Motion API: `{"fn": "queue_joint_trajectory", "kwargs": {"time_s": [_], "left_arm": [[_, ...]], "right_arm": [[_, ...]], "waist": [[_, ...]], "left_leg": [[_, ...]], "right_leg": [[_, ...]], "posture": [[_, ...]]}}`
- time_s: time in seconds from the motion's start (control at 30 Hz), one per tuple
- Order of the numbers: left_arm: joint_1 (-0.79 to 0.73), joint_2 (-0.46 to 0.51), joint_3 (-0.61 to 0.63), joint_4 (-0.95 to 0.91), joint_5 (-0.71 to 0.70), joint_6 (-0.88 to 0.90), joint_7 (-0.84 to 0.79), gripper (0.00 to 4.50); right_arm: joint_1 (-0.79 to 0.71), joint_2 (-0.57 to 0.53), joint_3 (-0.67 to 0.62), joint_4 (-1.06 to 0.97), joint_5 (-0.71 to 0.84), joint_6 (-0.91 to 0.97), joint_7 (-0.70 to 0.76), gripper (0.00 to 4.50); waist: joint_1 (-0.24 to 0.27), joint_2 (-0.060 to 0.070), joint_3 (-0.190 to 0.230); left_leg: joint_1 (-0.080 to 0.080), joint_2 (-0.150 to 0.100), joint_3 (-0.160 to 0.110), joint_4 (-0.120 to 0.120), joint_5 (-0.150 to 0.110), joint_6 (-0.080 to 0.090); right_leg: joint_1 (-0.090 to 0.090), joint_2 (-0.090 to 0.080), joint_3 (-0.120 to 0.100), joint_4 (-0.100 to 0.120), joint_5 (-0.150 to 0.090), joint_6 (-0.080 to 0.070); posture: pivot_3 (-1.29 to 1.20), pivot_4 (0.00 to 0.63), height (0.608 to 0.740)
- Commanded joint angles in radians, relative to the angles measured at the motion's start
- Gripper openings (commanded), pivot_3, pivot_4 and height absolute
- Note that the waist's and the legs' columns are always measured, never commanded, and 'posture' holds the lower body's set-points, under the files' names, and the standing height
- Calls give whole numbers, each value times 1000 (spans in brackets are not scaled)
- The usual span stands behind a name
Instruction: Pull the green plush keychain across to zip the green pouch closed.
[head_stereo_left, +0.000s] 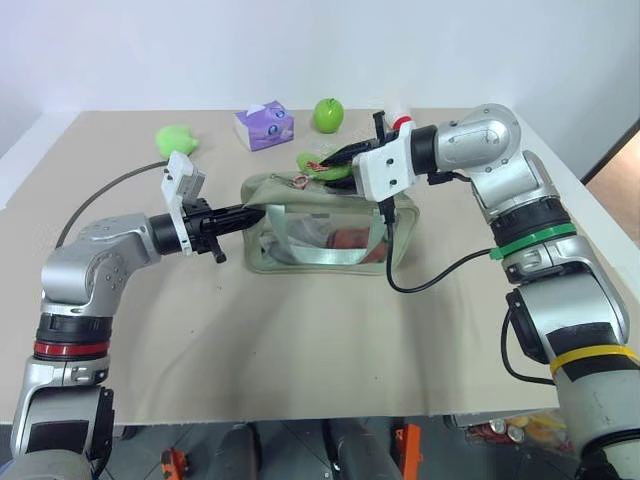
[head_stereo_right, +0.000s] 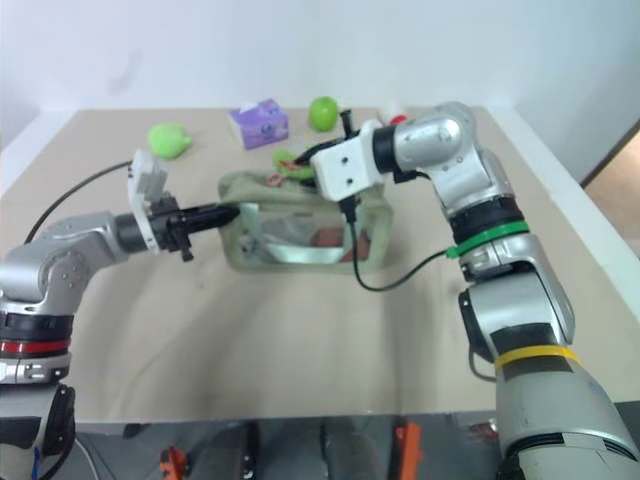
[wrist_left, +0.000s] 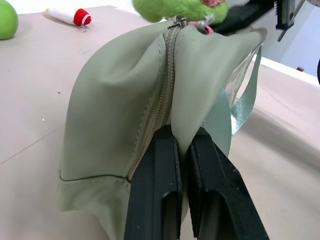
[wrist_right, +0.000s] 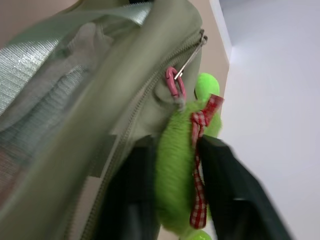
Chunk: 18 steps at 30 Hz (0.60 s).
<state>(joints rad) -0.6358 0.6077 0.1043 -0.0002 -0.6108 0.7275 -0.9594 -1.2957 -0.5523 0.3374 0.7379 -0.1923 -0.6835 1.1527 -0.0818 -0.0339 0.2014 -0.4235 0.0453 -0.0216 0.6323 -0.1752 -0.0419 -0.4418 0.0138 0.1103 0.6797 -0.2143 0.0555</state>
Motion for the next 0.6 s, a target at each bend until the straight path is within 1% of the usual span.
{"fn": "queue_joint_trajectory", "kwargs": {"time_s": [0.03, 0.2, 0.37, 0.5, 0.6], "left_arm": [[5, 9, 27, -47, -29, 5, 2, 0], [6, 10, 27, -46, -31, 7, 4, 0], [-6, 9, 22, -26, -29, 3, 0, 0], [-19, 8, 11, -7, -24, -1, -10, 0], [-33, 5, 3, 11, -19, -6, -19, 0]], "right_arm": [[-40, -6, -14, 2, 8, -19, 2, 60], [-51, -24, -24, 6, 17, -18, 13, 60], [-68, -78, -59, -18, 58, 25, 45, 60], [-92, -158, -101, -62, 112, 119, 105, 60], [-83, -227, -118, -120, 140, 204, 161, 60]], "waist": [[0, 0, 0], [0, 0, 0], [0, 0, 0], [1, 0, 0], [3, 0, 0]], "left_leg": [[0, 0, 0, 0, 0, 0], [0, 0, 0, 0, 0, 0], [0, 0, 0, 0, 0, 0], [0, 0, 0, 0, 0, 0], [0, 0, 0, 0, 0, 0]], "right_leg": [[0, 0, 0, 0, 0, 0], [0, 0, 0, 0, 0, 0], [0, 0, 0, 0, 0, 0], [0, 0, 0, 0, 0, 0], [0, 0, 0, 0, -1, 0]], "posture": [[0, 150, 740], [0, 150, 740], [0, 150, 740], [0, 150, 740], [0, 150, 740]]}}
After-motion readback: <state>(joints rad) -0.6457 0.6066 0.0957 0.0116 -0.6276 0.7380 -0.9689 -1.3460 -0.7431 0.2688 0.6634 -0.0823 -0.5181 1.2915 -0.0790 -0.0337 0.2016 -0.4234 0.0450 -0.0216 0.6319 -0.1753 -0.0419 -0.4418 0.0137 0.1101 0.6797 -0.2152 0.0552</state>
